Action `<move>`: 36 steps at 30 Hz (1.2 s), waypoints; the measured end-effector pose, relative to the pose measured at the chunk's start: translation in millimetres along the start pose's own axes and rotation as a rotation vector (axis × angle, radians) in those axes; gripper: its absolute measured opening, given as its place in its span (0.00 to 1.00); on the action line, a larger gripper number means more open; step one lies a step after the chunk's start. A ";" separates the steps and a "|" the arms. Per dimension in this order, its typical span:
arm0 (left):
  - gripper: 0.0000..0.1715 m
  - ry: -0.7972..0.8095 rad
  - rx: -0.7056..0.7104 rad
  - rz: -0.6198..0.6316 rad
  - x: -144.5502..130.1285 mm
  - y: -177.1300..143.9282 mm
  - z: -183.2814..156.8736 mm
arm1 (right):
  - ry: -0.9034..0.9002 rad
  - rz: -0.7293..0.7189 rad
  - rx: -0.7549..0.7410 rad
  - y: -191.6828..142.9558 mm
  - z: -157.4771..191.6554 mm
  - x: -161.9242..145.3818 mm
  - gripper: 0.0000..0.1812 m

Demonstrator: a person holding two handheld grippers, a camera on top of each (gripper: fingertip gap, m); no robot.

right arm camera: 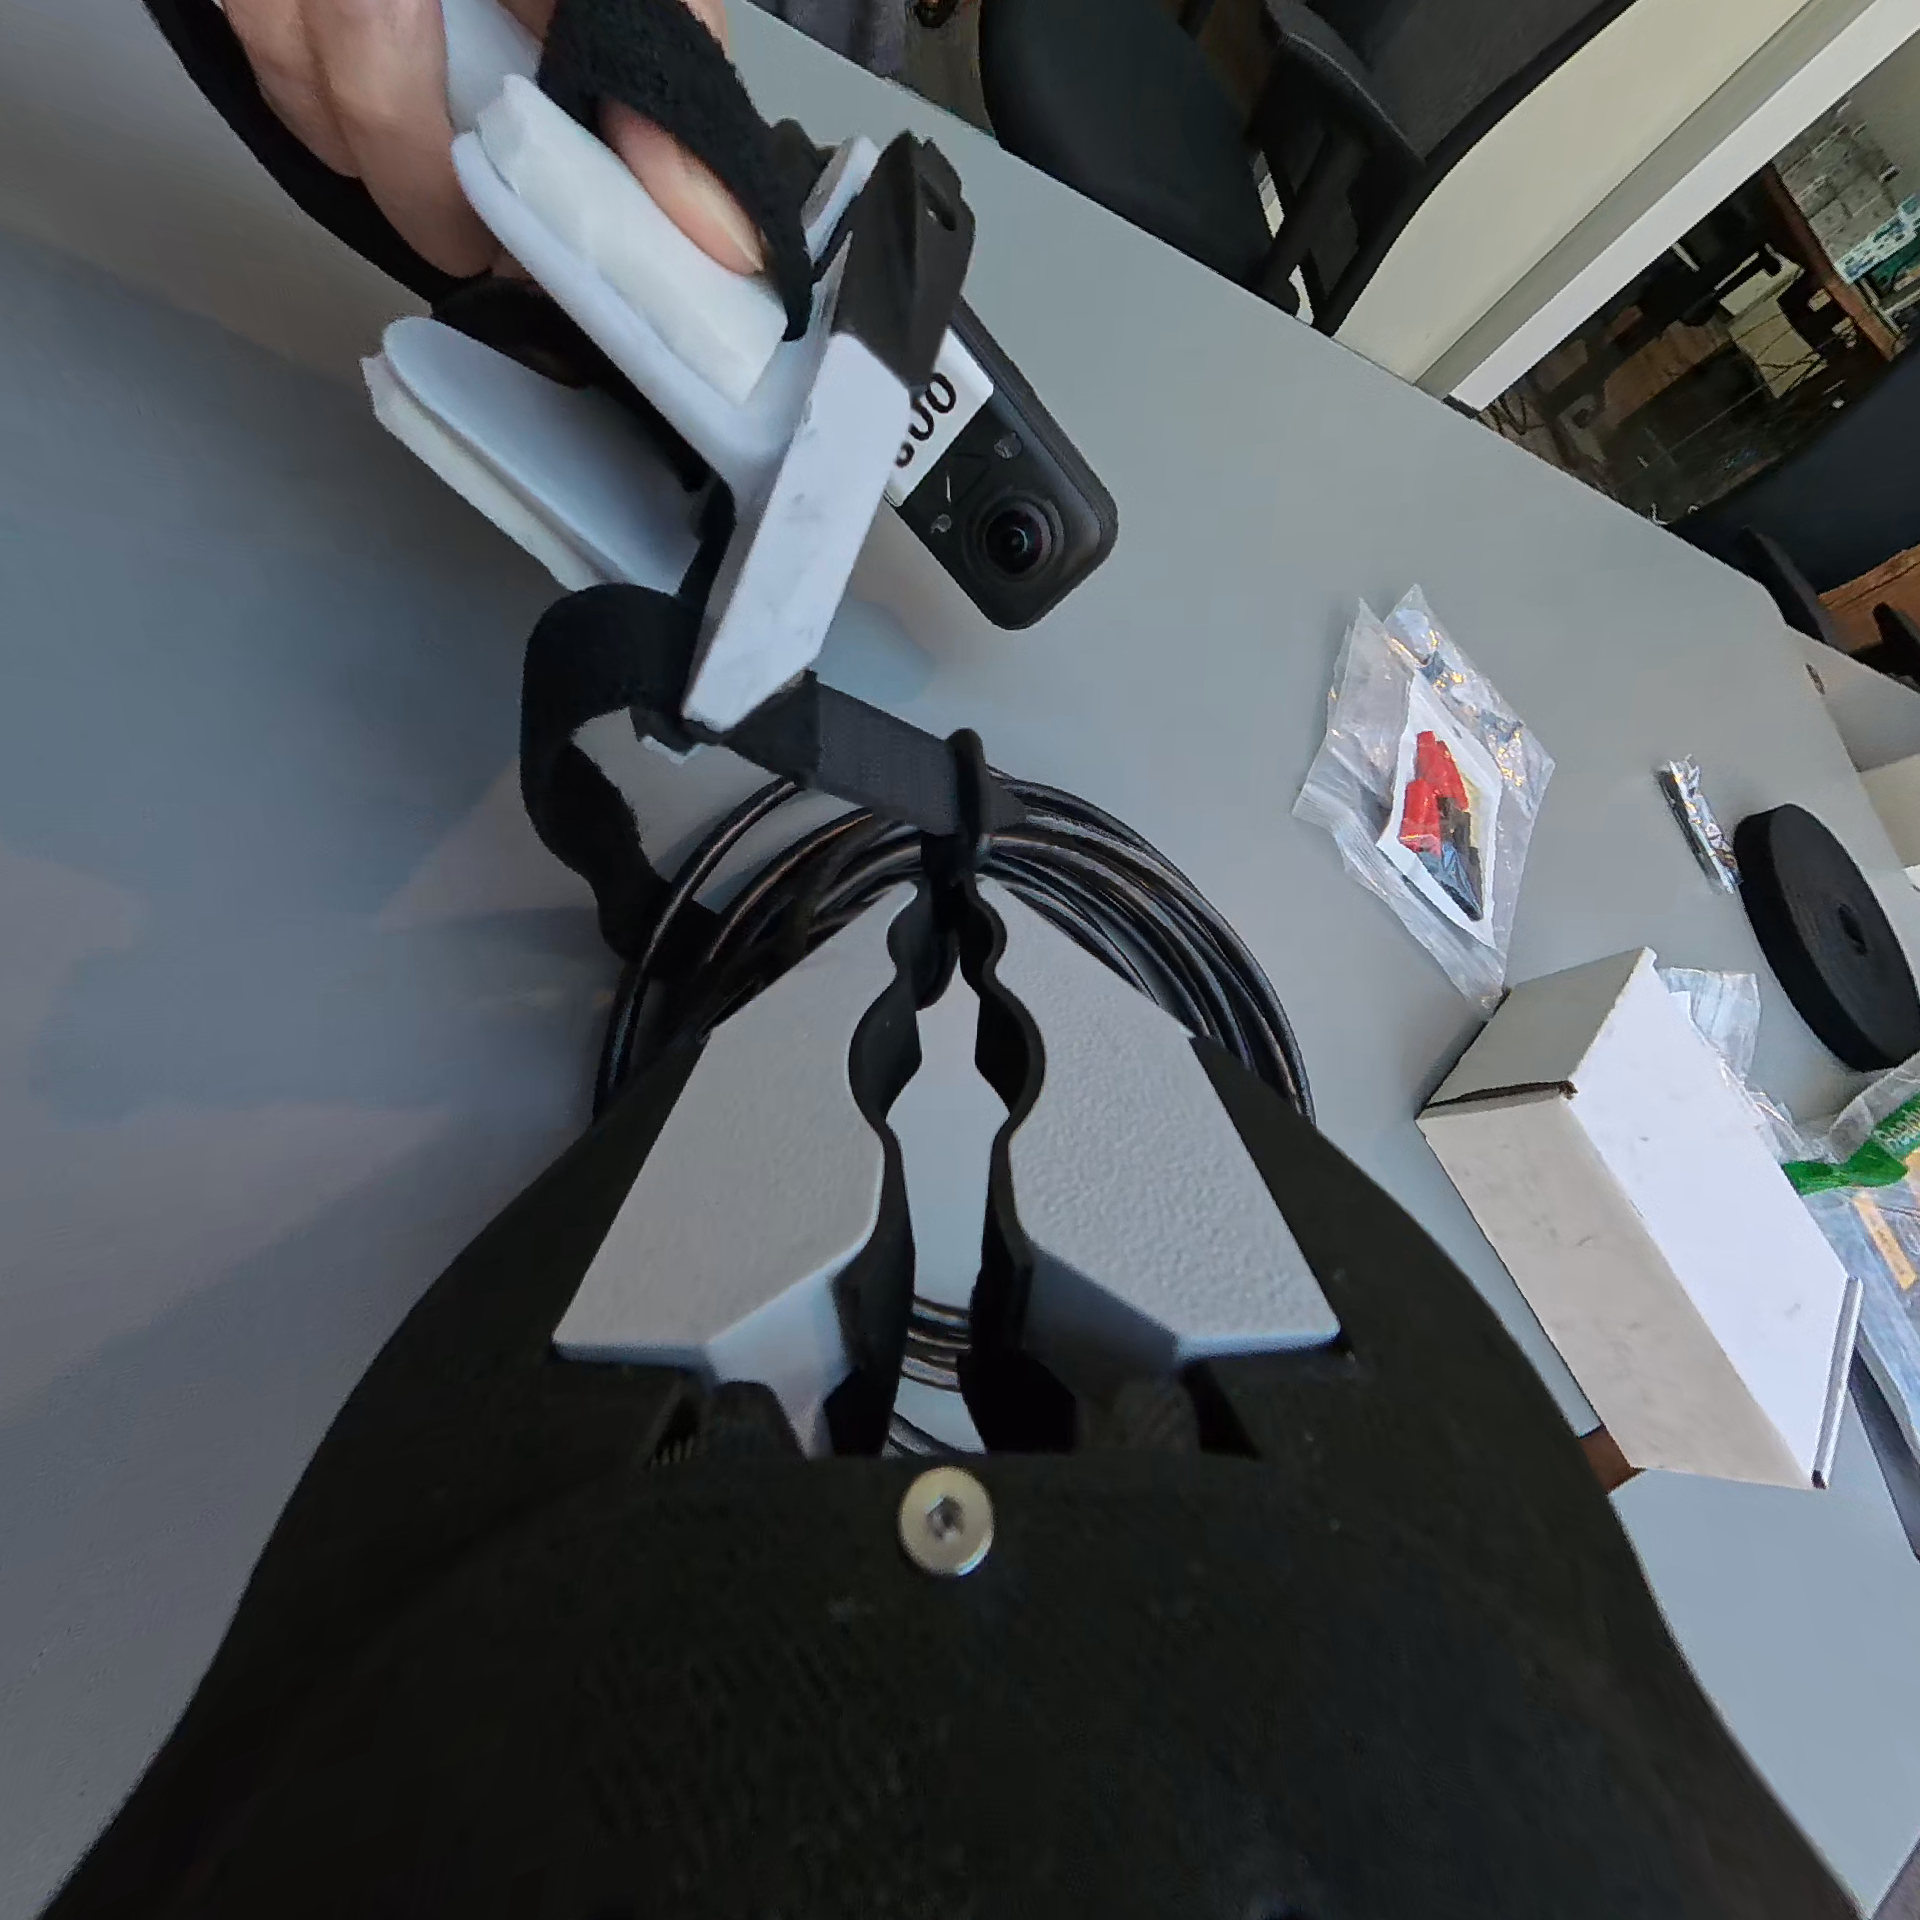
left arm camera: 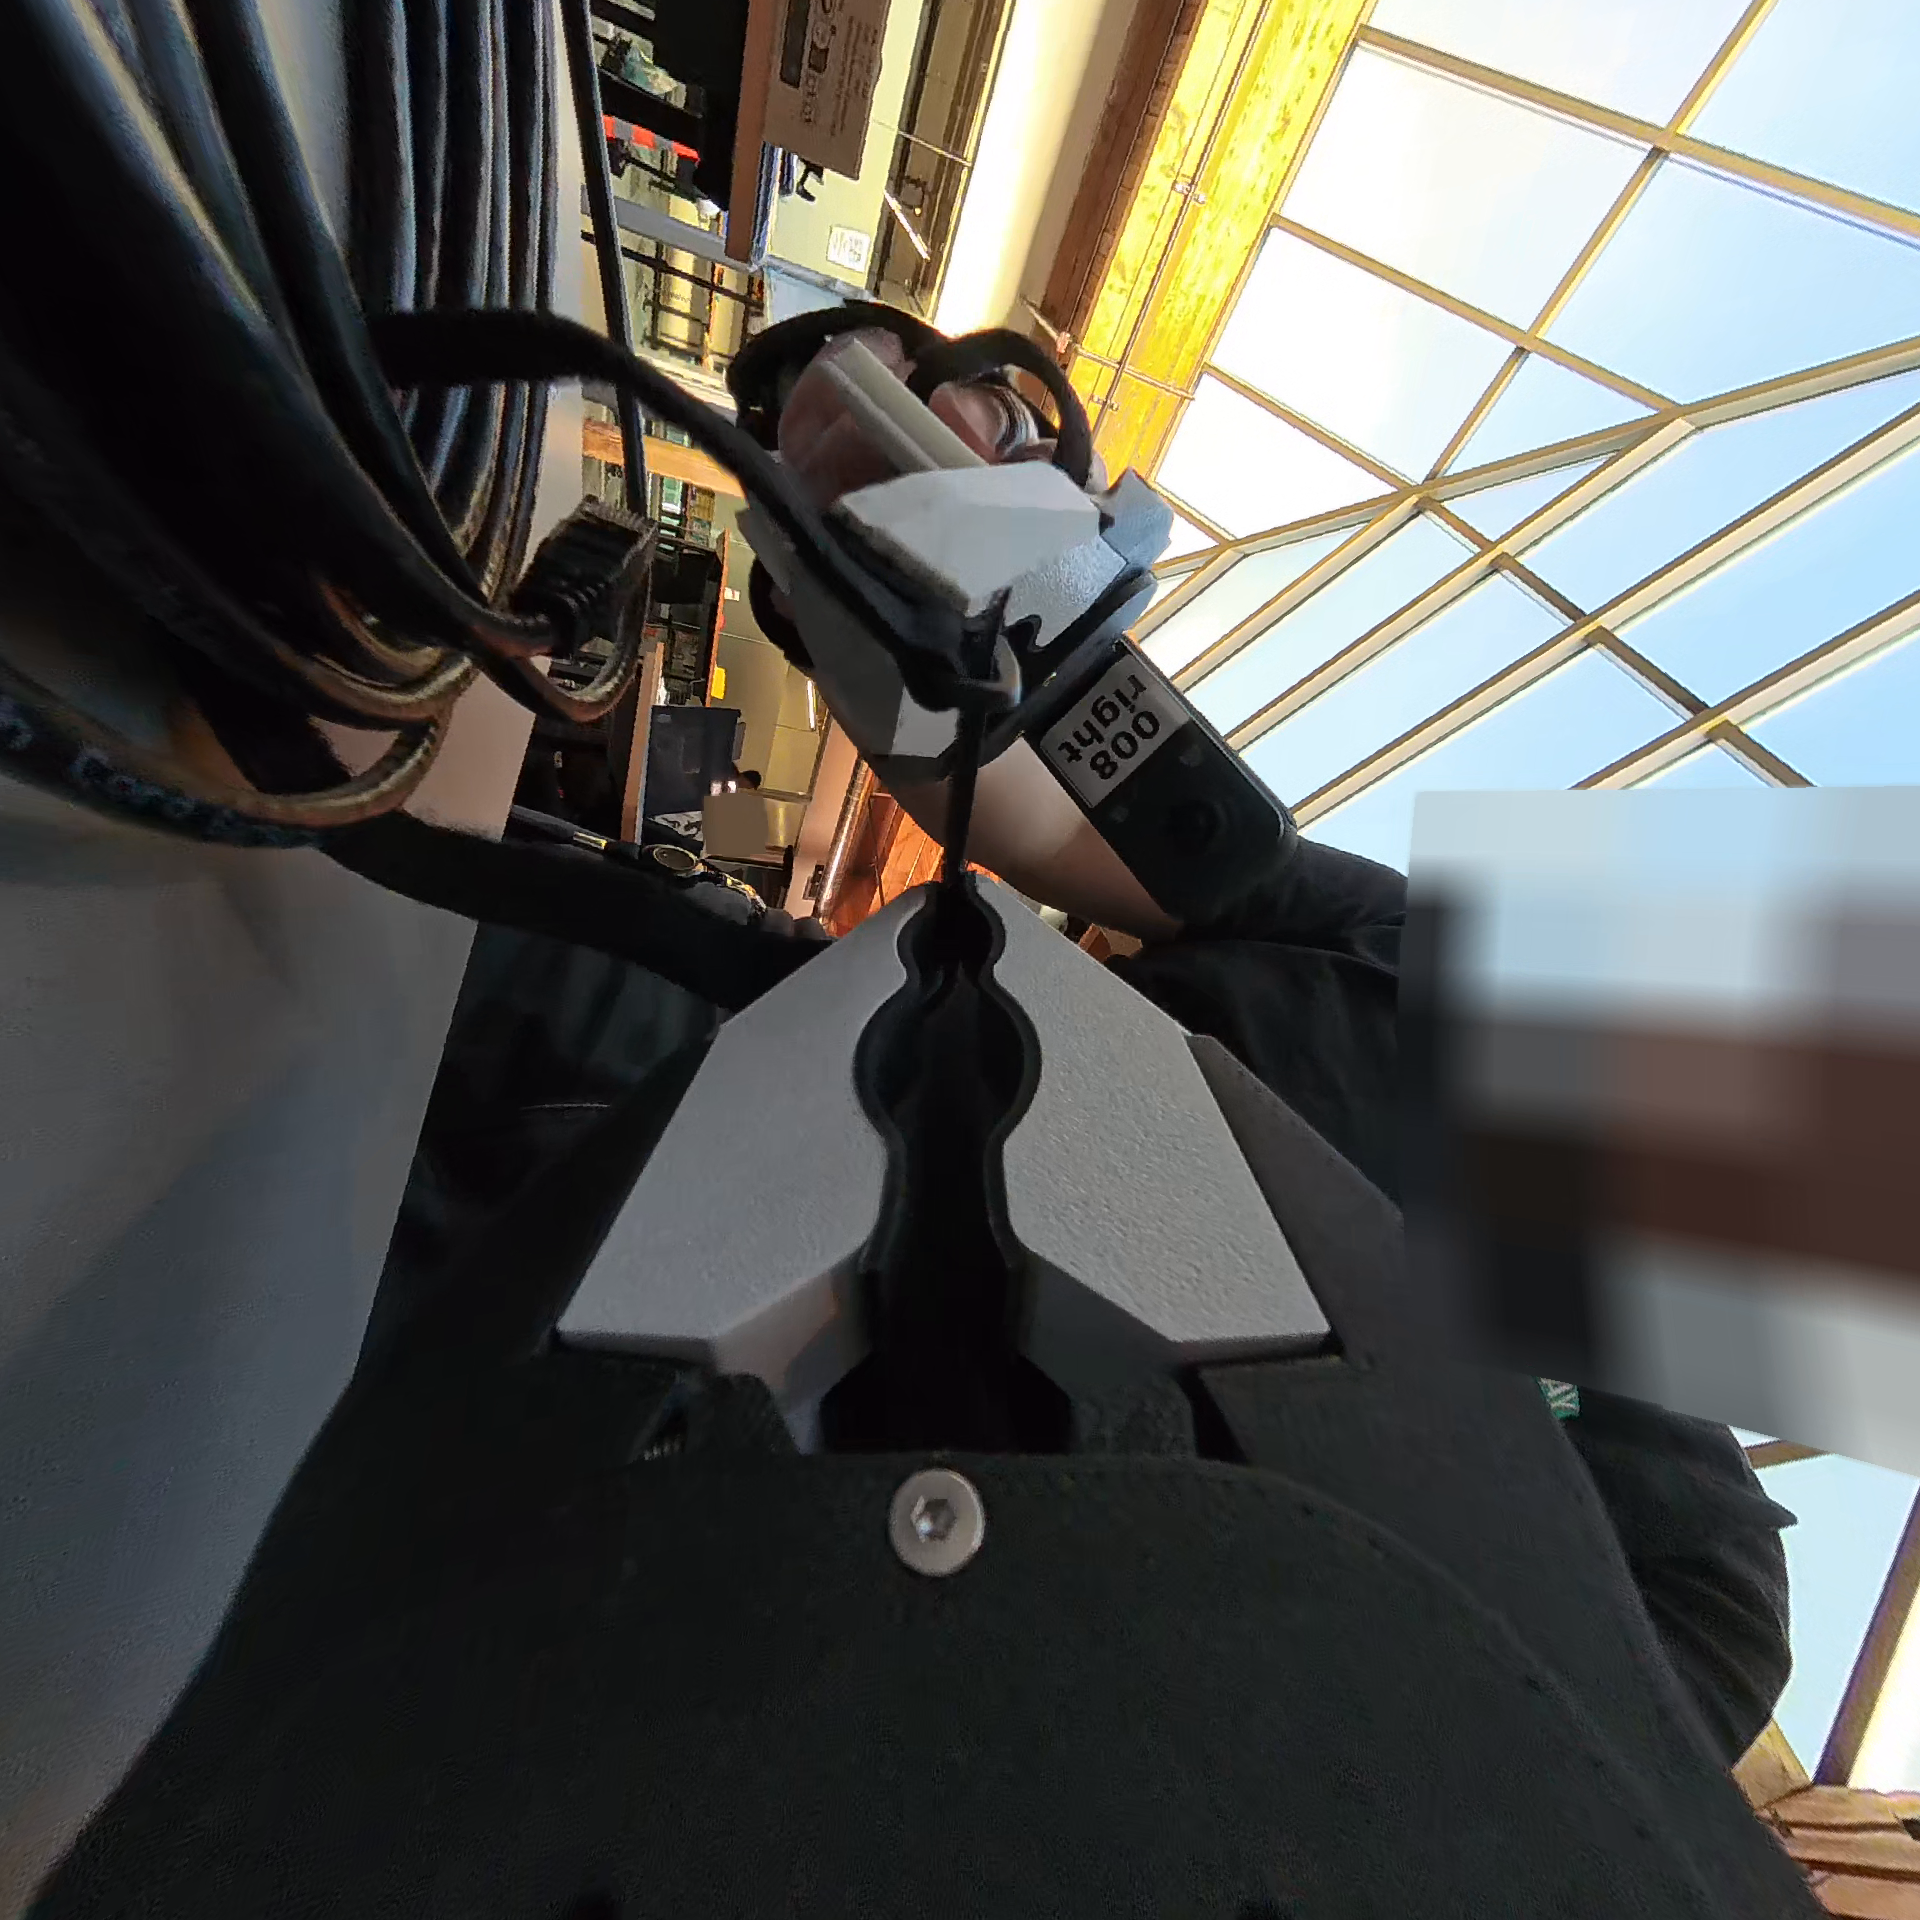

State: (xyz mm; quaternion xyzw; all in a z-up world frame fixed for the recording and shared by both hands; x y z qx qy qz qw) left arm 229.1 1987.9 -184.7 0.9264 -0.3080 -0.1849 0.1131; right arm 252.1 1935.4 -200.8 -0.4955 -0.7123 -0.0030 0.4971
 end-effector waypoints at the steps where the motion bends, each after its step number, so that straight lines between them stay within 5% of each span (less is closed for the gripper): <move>1: 0.00 0.000 0.003 -0.002 0.6 -0.1 0.4 | -0.006 -0.004 0.007 -0.2 1.4 1.3 0.00; 9: 0.00 0.123 0.112 -0.055 10.9 -2.2 7.1 | 0.164 0.010 0.144 -0.5 10.2 1.2 0.01; 19: 0.00 0.182 0.120 -0.065 16.2 0.1 5.6 | 1.028 0.025 0.729 -8.3 -9.6 -3.2 0.18; 24: 0.00 0.200 0.149 -0.045 17.7 0.7 6.0 | 1.253 0.034 0.824 0.5 -21.8 -9.6 0.17; 29: 0.00 0.224 0.164 -0.026 18.1 2.7 5.0 | 1.495 -0.012 1.074 -0.7 -27.4 3.5 0.00; 36: 0.12 0.283 0.215 -0.021 17.1 -3.9 -4.8 | 1.356 0.020 0.904 -2.6 -42.9 2.7 0.00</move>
Point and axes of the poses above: each gripper's, where its closed fingertips meet, y out along the fingers, x out of its top, z = x × y across the jaws, the point moved 3 cm from there along -y, back along the fingers, and after that the axes turned 5 degrees about -x, right-handed, at the moved point
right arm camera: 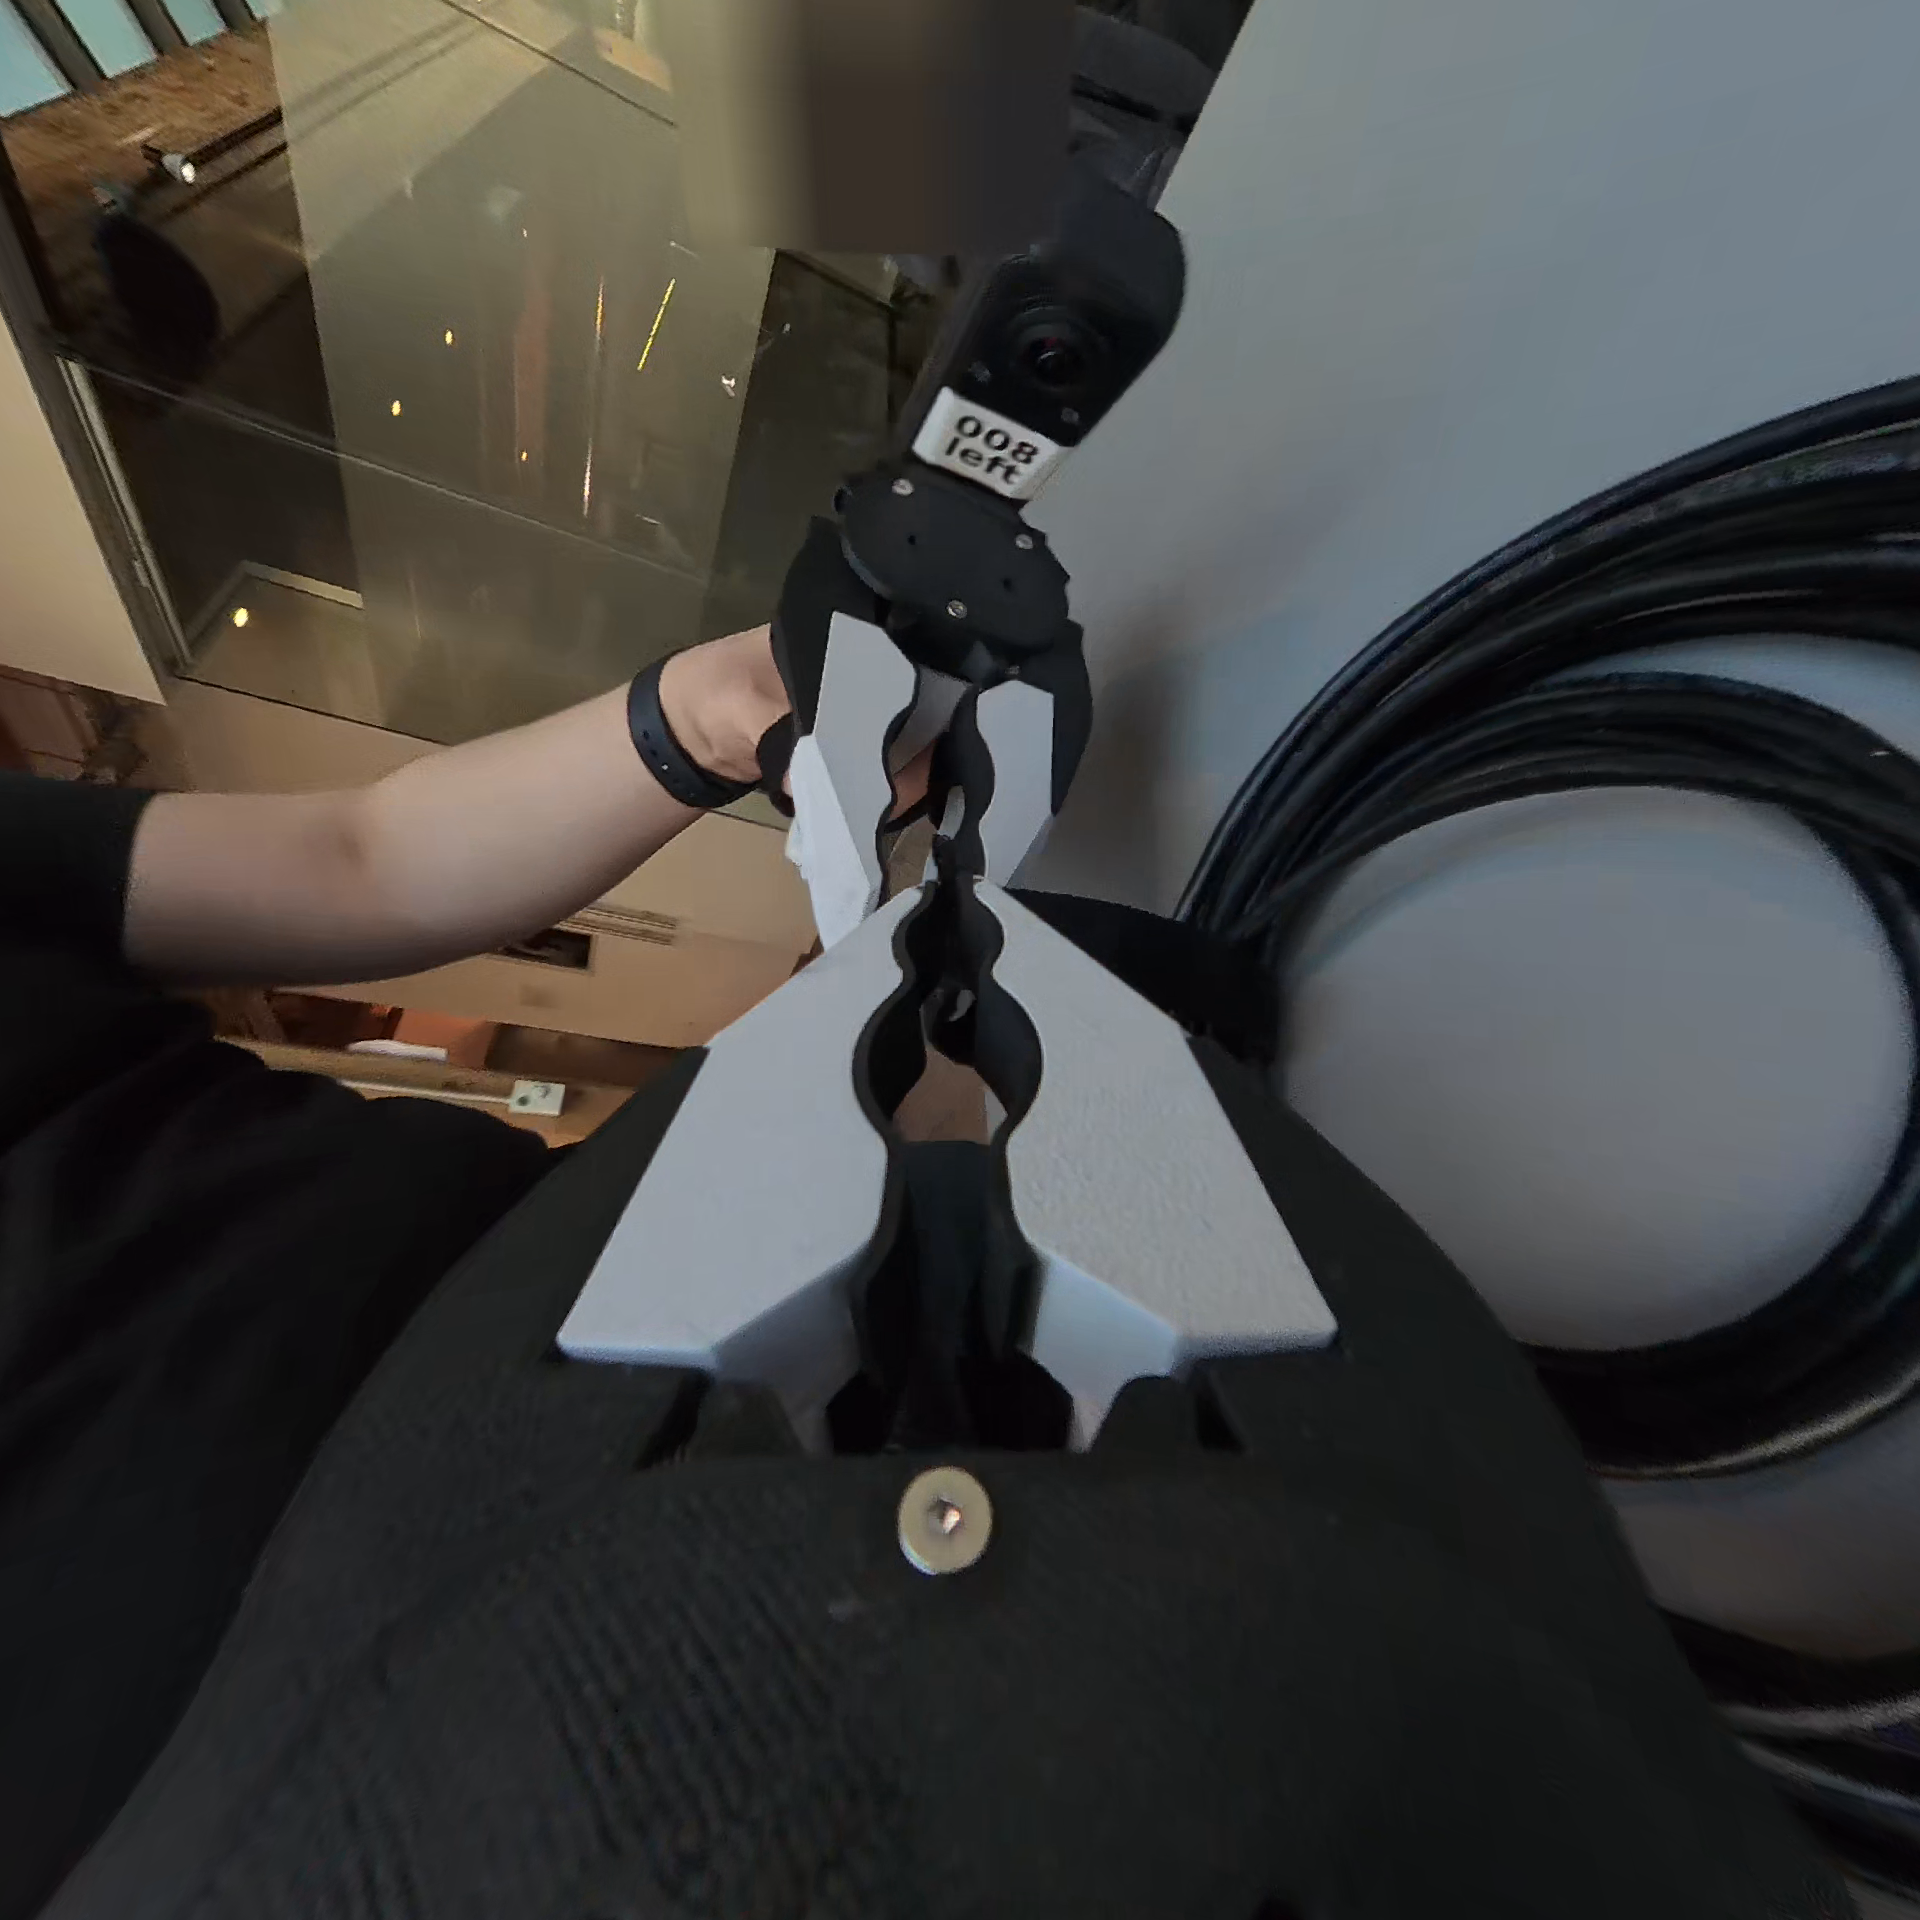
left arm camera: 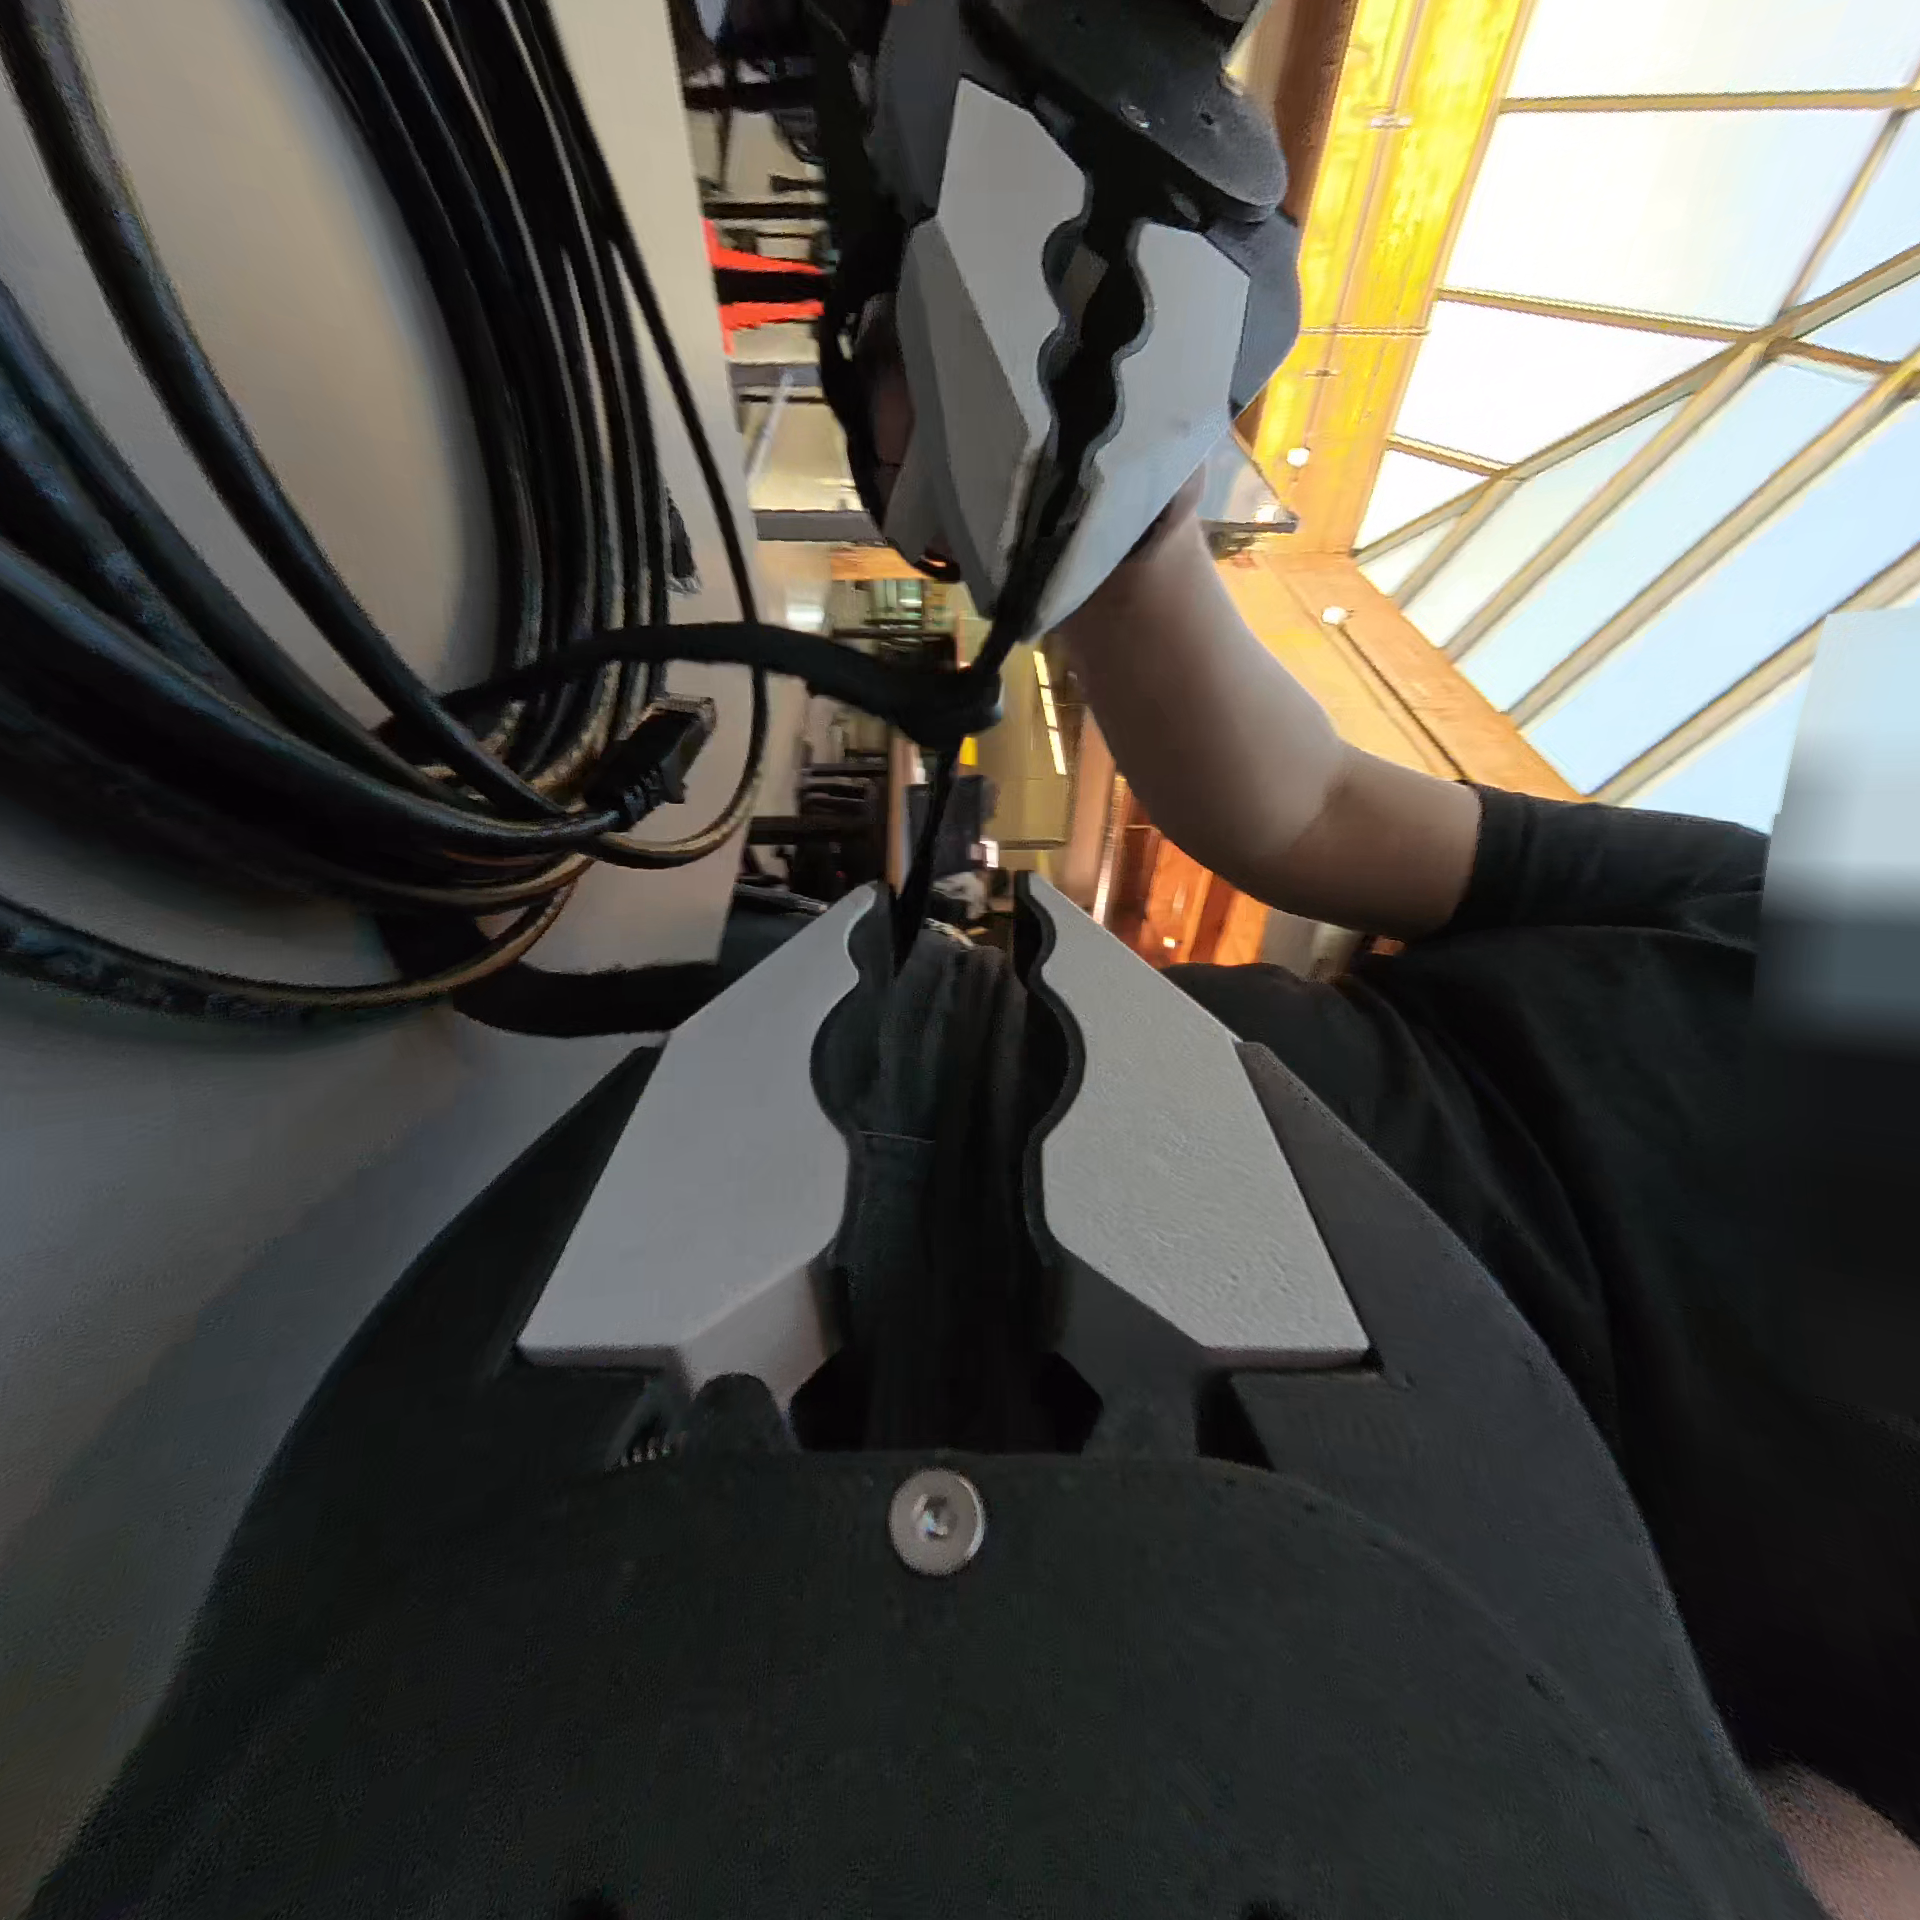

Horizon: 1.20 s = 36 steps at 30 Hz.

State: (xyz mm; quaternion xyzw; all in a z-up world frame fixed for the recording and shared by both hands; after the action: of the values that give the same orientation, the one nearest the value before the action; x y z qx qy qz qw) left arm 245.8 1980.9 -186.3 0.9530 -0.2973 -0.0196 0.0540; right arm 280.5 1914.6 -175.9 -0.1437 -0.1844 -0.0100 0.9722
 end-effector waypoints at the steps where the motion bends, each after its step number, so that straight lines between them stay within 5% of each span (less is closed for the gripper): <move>1: 0.15 0.038 0.068 -0.011 1.4 -6.4 1.2 | -0.007 -0.020 -0.027 -3.1 -0.3 4.7 0.00; 7: 0.25 0.274 0.388 0.005 19.7 -30.4 -5.8 | -0.064 -0.048 -0.179 -15.3 4.6 25.1 0.00; 12: 0.22 0.448 0.398 0.056 53.6 -15.4 -26.2 | -0.142 0.035 -0.269 -8.7 13.2 26.5 0.00; 16: 0.06 0.589 0.429 0.242 62.9 -5.8 -36.1 | -0.143 0.049 -0.274 -3.8 14.6 24.8 0.00; 19: 0.03 0.614 0.451 0.384 61.7 -4.3 -37.5 | -0.108 0.028 -0.250 -4.3 15.6 22.6 0.00; 28: 0.00 0.552 0.413 0.470 62.5 -3.9 -26.8 | -0.116 -0.278 -0.257 -26.1 7.7 12.0 0.10; 32: 0.00 0.565 0.389 0.444 66.5 -6.6 -31.3 | -0.261 -0.125 -0.412 -8.0 -7.6 -29.8 0.12; 36: 0.00 0.562 0.394 0.484 65.7 -10.7 -32.4 | -0.464 0.048 -0.614 12.6 -23.6 -58.9 0.31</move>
State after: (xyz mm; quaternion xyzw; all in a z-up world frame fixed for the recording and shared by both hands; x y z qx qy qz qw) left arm 308.2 1955.3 -155.7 0.8162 -0.4843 0.3114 -0.0472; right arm 235.0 1918.1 -221.7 -0.4310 -0.3843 -0.0094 0.8164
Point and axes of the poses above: each gripper's, where its closed fingertips meet, y out along the fingers, x out of its top, z = x × y across the jaws, the point moved 3 cm from there along -y, back along the fingers, and after that the axes turned 5 degrees about -x, right-handed, at the moved point
